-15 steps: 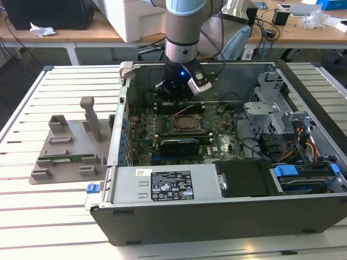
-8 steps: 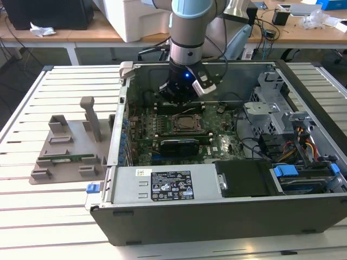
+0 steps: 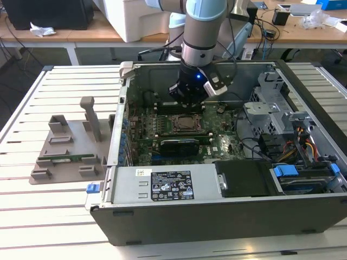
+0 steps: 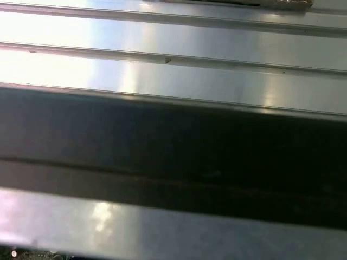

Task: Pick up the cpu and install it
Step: 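Install the first cpu locking lever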

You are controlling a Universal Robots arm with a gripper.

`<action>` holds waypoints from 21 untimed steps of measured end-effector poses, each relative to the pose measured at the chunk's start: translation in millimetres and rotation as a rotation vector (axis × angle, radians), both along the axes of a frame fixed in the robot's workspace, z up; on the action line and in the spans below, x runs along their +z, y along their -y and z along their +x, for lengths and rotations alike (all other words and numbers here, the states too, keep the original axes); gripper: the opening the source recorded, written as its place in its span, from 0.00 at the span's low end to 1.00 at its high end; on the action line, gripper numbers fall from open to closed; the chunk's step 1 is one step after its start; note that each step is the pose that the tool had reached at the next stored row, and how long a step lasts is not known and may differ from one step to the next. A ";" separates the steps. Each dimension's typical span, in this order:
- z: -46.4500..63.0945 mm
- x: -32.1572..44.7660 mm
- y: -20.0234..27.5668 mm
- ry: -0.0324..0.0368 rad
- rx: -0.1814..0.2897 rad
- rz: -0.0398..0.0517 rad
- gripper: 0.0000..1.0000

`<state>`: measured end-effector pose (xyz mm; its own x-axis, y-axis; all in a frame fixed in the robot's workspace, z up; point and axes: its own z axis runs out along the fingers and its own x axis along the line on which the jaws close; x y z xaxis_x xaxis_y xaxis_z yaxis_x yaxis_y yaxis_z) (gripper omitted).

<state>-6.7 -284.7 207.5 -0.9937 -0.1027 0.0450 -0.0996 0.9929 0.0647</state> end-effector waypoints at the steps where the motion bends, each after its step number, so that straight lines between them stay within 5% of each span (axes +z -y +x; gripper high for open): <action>1: 1.5 -0.4 0.8 -0.0003 0.000 0.0001 0.11; 16: 8.9 -7.6 5.7 -0.0024 -0.001 -0.0003 0.11; 21: 8.8 -7.2 6.1 -0.0028 -0.001 0.0155 0.11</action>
<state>2.0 -290.8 200.3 -0.9937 -0.1026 0.0462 -0.0987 0.9919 0.0804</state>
